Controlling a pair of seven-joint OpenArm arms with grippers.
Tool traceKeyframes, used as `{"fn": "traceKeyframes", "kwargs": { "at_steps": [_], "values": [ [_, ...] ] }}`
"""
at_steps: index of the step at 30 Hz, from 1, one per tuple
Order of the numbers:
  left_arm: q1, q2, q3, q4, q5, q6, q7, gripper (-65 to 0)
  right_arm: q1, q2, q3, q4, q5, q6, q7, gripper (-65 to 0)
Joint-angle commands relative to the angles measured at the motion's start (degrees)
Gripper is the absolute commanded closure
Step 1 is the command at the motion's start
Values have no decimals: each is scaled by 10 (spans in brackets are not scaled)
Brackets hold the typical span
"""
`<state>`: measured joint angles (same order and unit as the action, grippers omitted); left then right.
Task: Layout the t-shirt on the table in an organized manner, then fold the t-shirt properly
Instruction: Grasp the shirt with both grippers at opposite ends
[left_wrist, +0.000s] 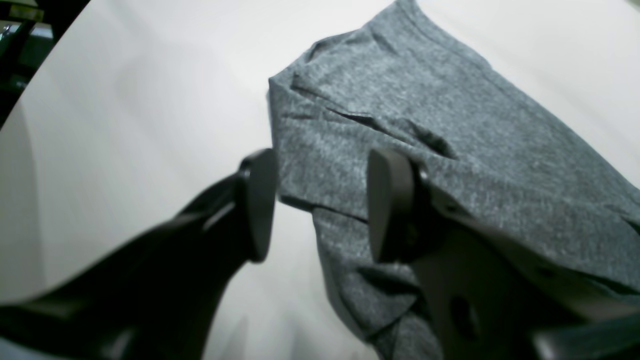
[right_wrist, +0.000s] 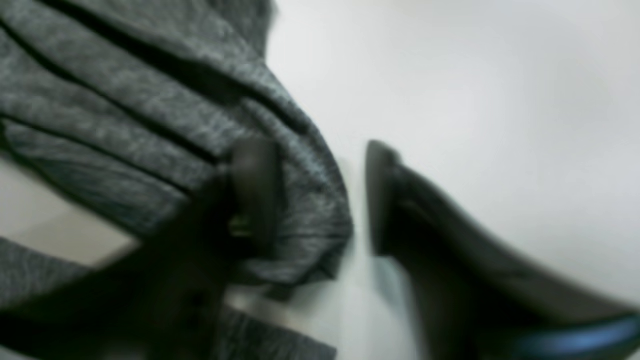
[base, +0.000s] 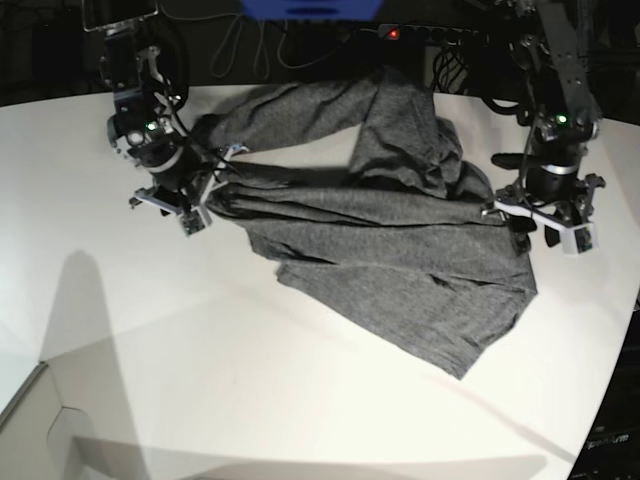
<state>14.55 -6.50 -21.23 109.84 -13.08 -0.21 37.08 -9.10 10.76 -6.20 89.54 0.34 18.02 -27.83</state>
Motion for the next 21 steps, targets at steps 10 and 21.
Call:
{"fn": "traceKeyframes", "kwargs": {
  "at_steps": [10, 21],
  "values": [
    [-99, -1, 40, -54, -1, -2, -17, -288, 0, 15, 6, 42, 1, -2, 10, 0],
    [-367, 0, 248, -429, 0, -2, -20, -283, -24, 18, 6, 55, 1, -2, 9, 0]
  ]
}}
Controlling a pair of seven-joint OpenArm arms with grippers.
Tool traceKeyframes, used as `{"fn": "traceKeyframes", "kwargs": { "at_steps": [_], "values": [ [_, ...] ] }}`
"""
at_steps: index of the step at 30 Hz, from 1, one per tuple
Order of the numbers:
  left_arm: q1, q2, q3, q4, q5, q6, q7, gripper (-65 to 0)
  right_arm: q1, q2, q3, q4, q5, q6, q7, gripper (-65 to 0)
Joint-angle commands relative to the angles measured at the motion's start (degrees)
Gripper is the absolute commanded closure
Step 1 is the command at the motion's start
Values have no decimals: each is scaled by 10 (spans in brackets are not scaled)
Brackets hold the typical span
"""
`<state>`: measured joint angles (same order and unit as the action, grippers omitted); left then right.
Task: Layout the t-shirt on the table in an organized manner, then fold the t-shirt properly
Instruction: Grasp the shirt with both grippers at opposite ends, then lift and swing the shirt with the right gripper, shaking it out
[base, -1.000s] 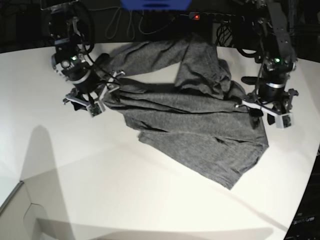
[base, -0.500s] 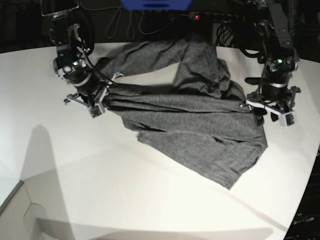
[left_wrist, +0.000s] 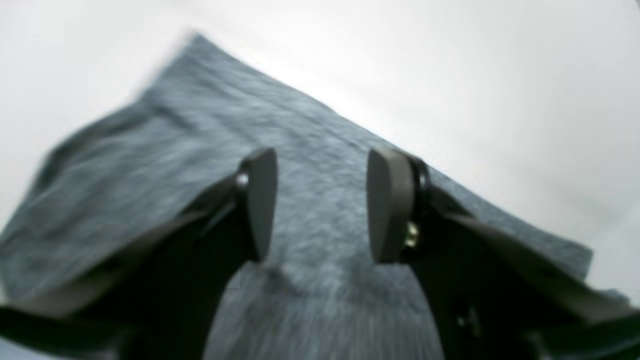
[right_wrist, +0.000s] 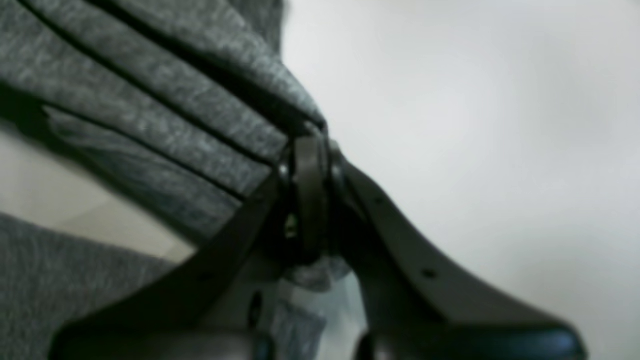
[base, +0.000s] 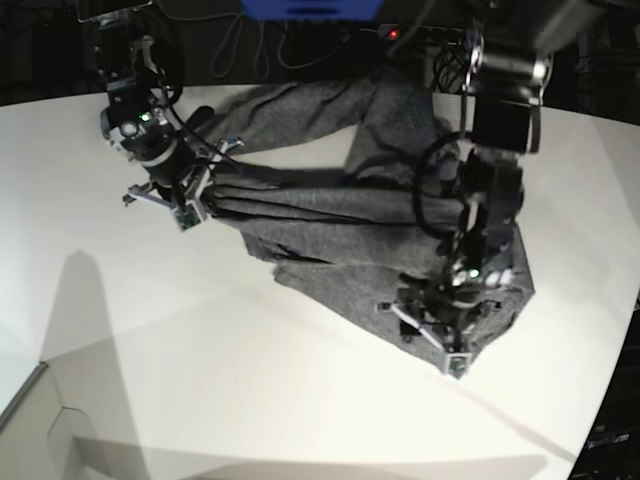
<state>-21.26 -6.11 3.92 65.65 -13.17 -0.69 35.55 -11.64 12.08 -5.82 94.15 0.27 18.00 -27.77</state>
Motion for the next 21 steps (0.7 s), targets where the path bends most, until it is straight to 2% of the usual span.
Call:
{"fn": "traceKeyframes", "kwargs": {
  "at_steps": [1, 7, 11, 14, 18, 21],
  "values": [
    [-31, -3, 8, -42, 2, 3, -9, -282, 0, 5, 2, 10, 1, -2, 8, 0],
    [-94, -8, 25, -238, 7, 3, -111, -226, -4, 5, 18, 10, 0, -2, 8, 0],
    [-96, -55, 24, -275, 7, 4, -160, -225, 2, 7, 49, 8, 0, -2, 8, 0],
    [-96, -102, 23, -282, 3, 4, -186, -225, 29, 21, 64, -10, 0, -2, 8, 0],
    [-95, -152, 21, -281, 1, 6, -191, -225, 85, 36, 67, -57, 0, -2, 8, 0],
    [-76, -174, 17, -273, 0, 6, -191, -225, 135, 39, 67, -85, 0, -2, 8, 0]
  ]
}}
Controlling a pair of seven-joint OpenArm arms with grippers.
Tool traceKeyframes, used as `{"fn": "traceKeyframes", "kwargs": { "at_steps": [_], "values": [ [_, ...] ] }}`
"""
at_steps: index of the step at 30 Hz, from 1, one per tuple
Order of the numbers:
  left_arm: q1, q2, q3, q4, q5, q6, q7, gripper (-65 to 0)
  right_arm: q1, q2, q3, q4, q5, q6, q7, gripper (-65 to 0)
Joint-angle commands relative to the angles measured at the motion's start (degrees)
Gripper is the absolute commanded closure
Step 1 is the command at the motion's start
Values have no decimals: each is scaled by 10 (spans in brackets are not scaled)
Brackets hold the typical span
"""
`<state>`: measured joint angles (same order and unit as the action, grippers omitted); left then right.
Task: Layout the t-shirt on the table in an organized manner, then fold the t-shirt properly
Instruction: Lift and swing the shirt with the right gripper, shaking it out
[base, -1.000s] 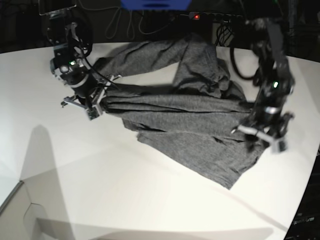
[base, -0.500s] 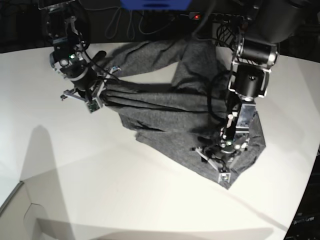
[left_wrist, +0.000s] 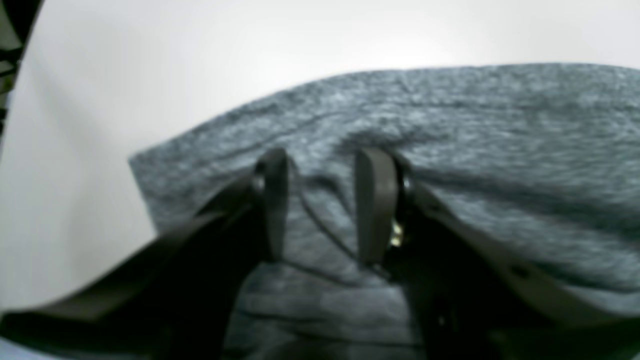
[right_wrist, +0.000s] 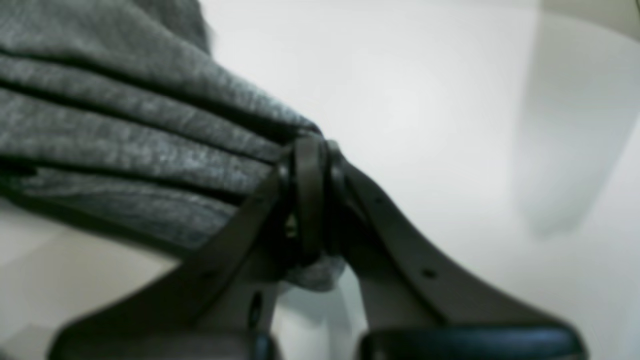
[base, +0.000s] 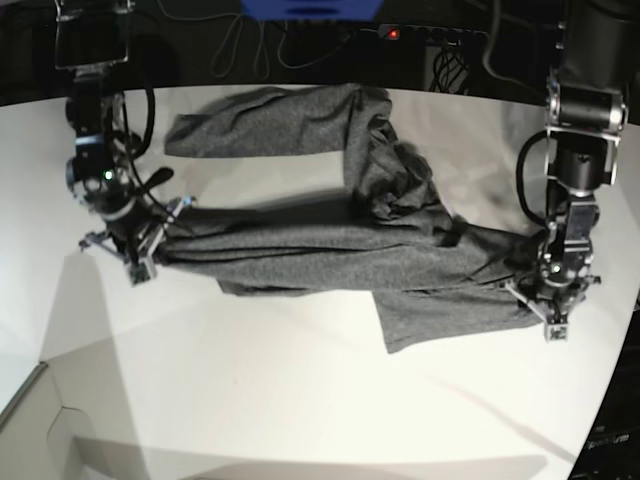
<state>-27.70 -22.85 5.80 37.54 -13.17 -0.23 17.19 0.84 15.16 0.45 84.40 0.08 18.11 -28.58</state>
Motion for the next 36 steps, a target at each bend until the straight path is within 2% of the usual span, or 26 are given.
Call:
{"fn": "traceKeyframes", "kwargs": {
  "at_steps": [1, 4, 9, 15, 22, 28, 32, 36],
  "values": [
    [-3, -12, -19, 19, 0, 0, -6, -225, 30, 9, 4, 7, 2, -3, 16, 0],
    [37, -14, -97, 67, 0, 0, 17, -225, 90, 9, 2, -13, 2, -3, 16, 0],
    [111, -8, -240, 223, 0, -1, 138, -225, 191, 8, 0, -17, 2, -3, 16, 0],
    [193, 26, -329, 392, 0, -1, 193, -225, 267, 7, 0, 34, 2, -3, 16, 0],
    [258, 54, -347, 480, 0, -1, 196, -225, 311, -7, 0, 173, 3, -3, 16, 0],
    [282, 92, -346, 493, 0, -1, 196, -225, 212, -6, 5, 280, 3, -3, 16, 0],
    [283, 119, -345, 492, 0, -2, 196, -225, 190, -6, 4, 297, 3, -3, 17, 0],
    [286, 126, -345, 493, 0, -2, 196, -225, 229, 10, -1, 285, 2, -3, 13, 0]
  ]
}}
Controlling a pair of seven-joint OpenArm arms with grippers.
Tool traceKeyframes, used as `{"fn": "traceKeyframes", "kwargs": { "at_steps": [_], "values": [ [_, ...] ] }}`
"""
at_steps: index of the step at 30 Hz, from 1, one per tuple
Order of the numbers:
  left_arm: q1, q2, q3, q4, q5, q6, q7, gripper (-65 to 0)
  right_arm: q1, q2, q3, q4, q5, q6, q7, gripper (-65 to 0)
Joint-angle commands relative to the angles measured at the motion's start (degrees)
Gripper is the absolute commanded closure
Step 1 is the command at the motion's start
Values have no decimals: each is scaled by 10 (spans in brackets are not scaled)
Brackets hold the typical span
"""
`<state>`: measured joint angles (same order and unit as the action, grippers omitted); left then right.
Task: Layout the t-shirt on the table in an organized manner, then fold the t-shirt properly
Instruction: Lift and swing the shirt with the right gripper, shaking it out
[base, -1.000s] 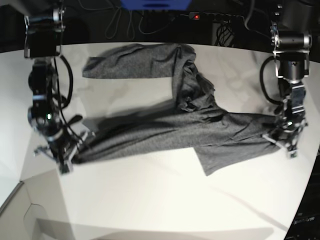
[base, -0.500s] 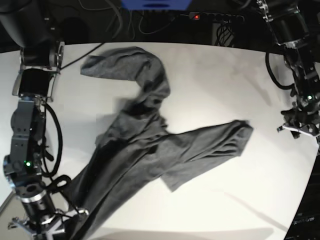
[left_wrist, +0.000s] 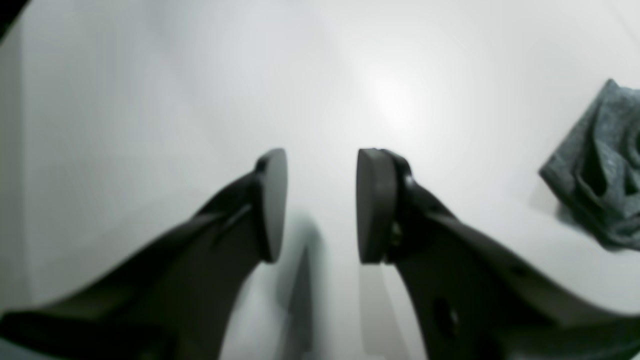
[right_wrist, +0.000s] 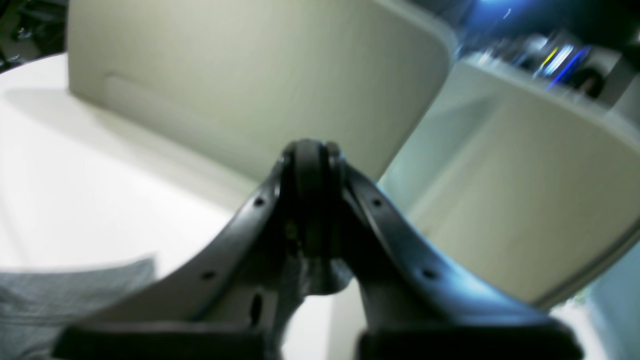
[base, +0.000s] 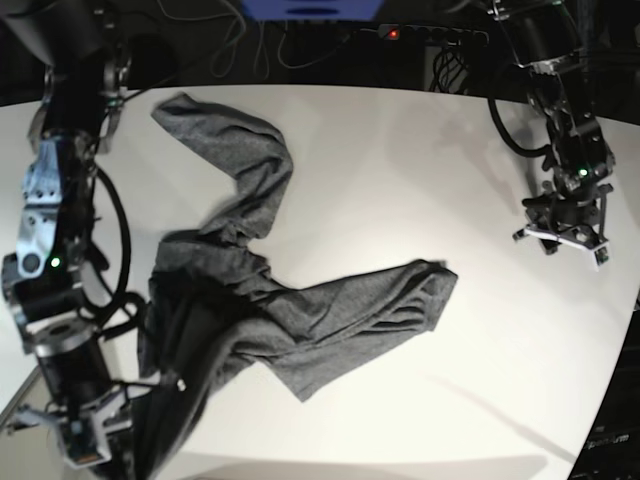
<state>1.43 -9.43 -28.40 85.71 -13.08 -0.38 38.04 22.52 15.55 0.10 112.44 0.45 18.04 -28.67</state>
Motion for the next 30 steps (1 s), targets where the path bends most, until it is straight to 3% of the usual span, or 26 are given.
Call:
{"fn": "traceKeyframes", "kwargs": {
  "at_steps": [1, 8, 16, 23, 30],
  "values": [
    [-5, -8, -3, 11, -1, 0, -13, -225, 28, 8, -1, -4, -1, -2, 5, 0],
    [27, -15, -9, 12, -1, 0, -18, -225, 169, 4, -92, -138, -1, -2, -24, 0],
    [49, -19, -69, 12, -1, -4, -18, -225, 305, -78, -224, -192, -32, -2, -23, 0],
    [49, -17, -146, 12, -1, -136, -13, -225, 403, -157, -248, -179, -45, 0, -29, 0],
    [49, -16, -155, 6, -1, -152, -13, -225, 483, -188, -212, -168, -45, -1, -29, 0]
  ]
}}
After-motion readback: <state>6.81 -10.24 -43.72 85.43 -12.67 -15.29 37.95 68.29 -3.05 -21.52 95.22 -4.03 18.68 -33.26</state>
